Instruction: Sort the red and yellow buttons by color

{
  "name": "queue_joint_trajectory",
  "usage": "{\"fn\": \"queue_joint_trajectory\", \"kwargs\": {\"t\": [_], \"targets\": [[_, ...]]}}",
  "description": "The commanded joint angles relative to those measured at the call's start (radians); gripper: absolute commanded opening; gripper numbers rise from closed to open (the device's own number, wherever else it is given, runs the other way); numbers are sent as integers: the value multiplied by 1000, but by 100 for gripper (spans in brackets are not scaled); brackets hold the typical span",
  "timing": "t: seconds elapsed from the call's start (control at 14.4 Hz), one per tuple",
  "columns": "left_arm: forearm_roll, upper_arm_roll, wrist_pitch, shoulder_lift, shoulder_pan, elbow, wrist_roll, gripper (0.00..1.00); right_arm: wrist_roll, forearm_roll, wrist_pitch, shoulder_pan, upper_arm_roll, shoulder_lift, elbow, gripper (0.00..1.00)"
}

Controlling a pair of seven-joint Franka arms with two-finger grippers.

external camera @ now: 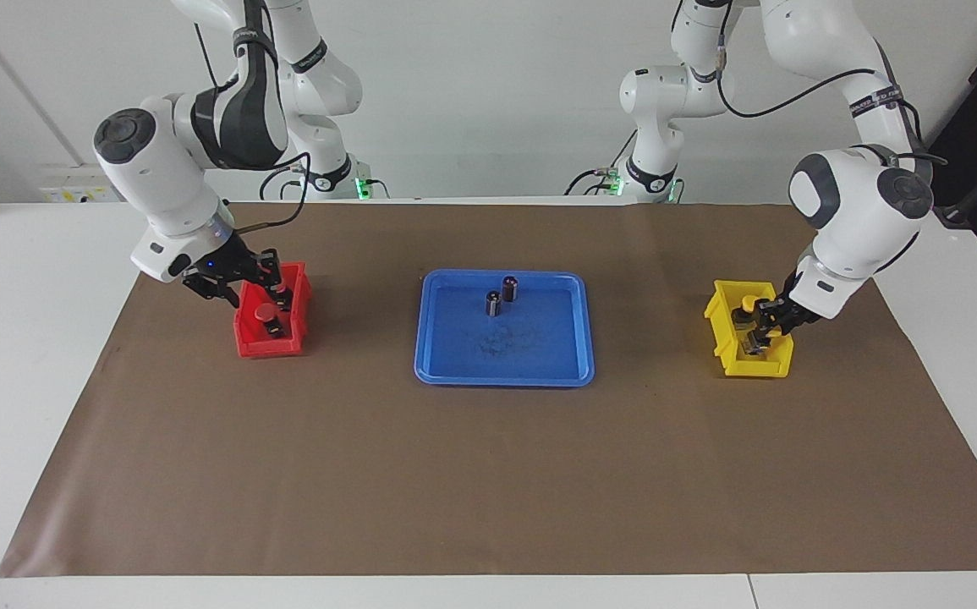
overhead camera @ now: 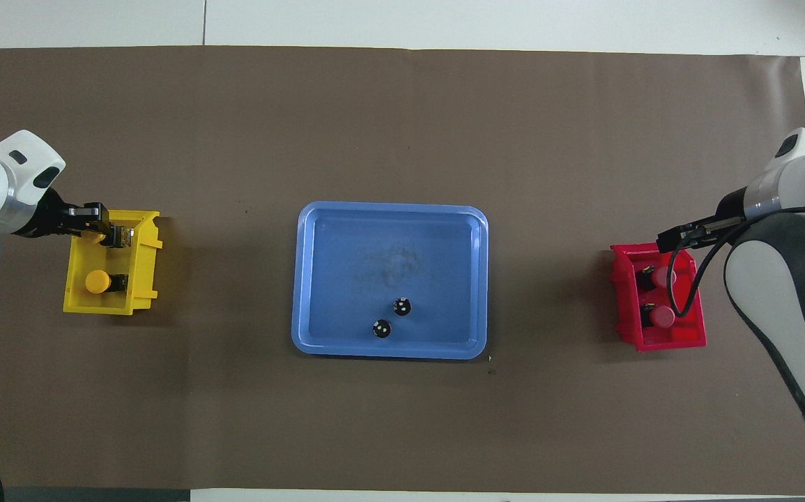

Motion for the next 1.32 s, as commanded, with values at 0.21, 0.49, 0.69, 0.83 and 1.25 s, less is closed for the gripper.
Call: {"fn": "queue_joint_trajectory", "kwargs": {"t": [0.21,0.49,0.69,0.83,1.25], "targets": [[23,-7,112,10,25,-75,12,2,64,-3,-221,-8,2,-111,94,100],[23,-7,103,10,25,-63,15,53,138,-49,-397,-26,-2,-40,306,100],[23,-7,67,-2,20,-52,14,56,141,-51,-357,-55,-8,-23,334,100],[25,-7,-2,-7,19,-14,14,56,141,-57,-366,-48,-11,-16,349,100],[23,-7,-154,-27,22,81,17,69,140,-71,-411,-37,-67,23,421,100]]}}
